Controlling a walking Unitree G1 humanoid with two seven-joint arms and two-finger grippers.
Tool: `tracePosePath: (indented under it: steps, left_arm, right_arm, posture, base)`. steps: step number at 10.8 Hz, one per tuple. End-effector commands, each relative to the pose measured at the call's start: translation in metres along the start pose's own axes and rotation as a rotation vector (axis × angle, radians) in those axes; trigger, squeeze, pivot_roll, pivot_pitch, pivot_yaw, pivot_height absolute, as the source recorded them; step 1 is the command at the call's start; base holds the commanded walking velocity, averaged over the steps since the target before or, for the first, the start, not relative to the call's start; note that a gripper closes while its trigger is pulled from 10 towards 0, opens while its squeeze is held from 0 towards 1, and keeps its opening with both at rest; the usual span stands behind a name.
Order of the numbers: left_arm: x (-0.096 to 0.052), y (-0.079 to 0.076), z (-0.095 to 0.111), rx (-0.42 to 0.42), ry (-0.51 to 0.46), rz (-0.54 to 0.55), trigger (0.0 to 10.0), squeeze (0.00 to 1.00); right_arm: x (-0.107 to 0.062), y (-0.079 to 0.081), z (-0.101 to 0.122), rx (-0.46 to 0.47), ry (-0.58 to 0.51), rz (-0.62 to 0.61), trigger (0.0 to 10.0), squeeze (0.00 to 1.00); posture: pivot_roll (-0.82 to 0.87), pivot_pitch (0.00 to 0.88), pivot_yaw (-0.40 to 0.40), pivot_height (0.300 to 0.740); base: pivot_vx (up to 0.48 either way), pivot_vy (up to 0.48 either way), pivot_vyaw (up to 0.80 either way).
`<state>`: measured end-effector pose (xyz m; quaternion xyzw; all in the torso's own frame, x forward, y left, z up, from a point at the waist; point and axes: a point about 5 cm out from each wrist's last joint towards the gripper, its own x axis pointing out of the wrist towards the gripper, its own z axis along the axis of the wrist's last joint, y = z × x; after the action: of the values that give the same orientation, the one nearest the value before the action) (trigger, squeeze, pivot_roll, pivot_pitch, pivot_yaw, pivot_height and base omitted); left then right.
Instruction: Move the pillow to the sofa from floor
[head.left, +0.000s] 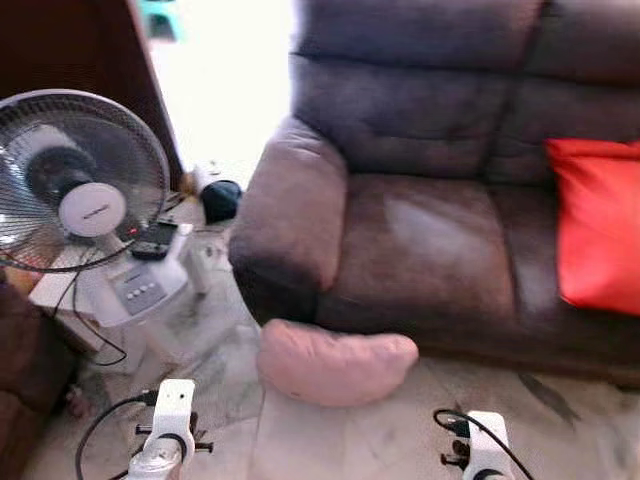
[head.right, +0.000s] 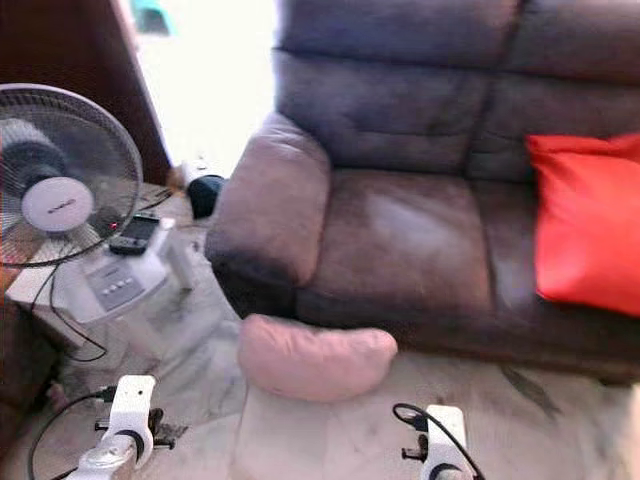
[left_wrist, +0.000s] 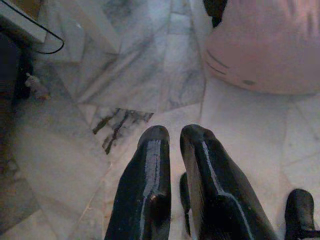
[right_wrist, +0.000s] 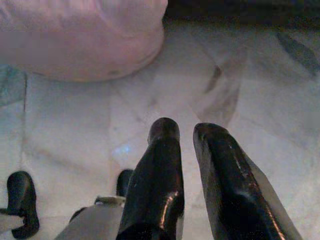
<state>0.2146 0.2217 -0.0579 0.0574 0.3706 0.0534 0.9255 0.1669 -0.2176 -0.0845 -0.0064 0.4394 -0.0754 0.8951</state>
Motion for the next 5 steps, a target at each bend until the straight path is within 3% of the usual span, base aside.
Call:
tracePosePath:
  steps: [1, 3, 4, 5]
  left_arm:
    - [-0.003, 0.003, -0.008, -0.02, 0.023, 0.011, 10.0, 0.0]
    - [-0.003, 0.003, -0.01, -0.019, 0.025, 0.011, 10.0, 0.0]
    - [-0.003, 0.004, -0.011, -0.016, 0.028, 0.01, 10.0, 0.0]
    - [-0.003, 0.004, -0.011, -0.015, 0.029, 0.01, 10.0, 0.0]
  right_arm:
    - [-0.001, -0.001, -0.003, 0.016, 0.006, -0.007, 10.0, 0.0]
    - [0.001, 0.008, -0.001, 0.014, 0.015, 0.001, 10.0, 0.0]
    - [0.002, 0.02, 0.003, 0.023, 0.014, 0.019, 10.0, 0.0]
    - [0.003, 0.025, 0.006, 0.011, 0.001, 0.026, 10.0, 0.0]
  posture:
    - [0.04, 0.041, -0.039, 0.74]
    - [0.04, 0.029, -0.041, 0.74]
    - [0.04, 0.023, -0.04, 0.74]
    - [0.04, 0.021, -0.04, 0.74]
  base:
    - [0.304, 0.0, 0.0]
    - [0.309, 0.0, 0.0]
    - [0.311, 0.0, -0.74]
    - [0.307, 0.0, 0.0]
